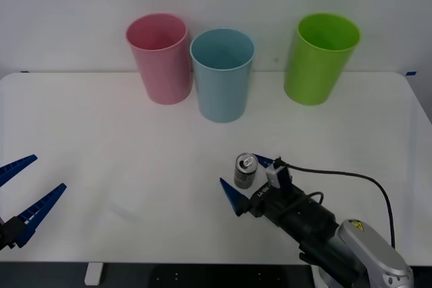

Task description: Grasp the object on the table and drop it into the matching bin: aluminum can to the light blue bin, PET bottle to the pink bin.

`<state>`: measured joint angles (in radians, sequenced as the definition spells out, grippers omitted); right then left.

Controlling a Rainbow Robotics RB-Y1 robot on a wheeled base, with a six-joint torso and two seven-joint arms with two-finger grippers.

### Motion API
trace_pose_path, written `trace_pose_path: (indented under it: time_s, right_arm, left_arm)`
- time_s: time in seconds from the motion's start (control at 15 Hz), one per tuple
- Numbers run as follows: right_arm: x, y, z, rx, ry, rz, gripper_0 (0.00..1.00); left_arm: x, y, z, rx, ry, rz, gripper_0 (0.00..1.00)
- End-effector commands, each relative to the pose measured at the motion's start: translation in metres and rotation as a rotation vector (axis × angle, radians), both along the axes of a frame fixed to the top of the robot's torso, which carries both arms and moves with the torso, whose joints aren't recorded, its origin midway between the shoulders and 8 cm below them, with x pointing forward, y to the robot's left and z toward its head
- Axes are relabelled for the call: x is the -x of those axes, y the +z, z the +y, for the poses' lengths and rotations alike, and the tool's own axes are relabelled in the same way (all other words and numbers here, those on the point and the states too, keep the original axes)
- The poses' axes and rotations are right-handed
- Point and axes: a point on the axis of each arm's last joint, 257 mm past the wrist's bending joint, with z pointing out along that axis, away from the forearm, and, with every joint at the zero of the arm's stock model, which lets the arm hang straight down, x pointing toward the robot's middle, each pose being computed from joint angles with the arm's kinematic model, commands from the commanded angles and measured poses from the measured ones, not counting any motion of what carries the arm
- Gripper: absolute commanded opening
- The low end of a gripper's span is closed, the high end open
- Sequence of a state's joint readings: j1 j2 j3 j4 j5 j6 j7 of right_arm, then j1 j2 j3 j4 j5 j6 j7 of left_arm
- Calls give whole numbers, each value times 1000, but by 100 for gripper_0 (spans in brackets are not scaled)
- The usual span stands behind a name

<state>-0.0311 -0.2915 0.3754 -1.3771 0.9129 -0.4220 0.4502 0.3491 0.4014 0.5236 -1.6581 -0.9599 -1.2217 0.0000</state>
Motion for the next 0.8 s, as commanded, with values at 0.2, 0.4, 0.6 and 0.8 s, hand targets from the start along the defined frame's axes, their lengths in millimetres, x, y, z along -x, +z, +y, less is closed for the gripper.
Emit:
trace_pose_path:
  time_s: [0.2,0.4,0.6,0.8]
  right_arm:
    - [0,0,0,1,-1,0,98]
    - [-1,1,0,-1,-1,-1,0]
    - [0,0,0,-6,-2,5,0]
    - [-1,2,1,-12,-1,6,0]
  left_arm:
    - [0,0,0,0,0,0,100]
    - [0,0,0,0,0,0,100]
    - [0,0,0,0,0,0,100]
    - [0,0,0,0,0,0,100]
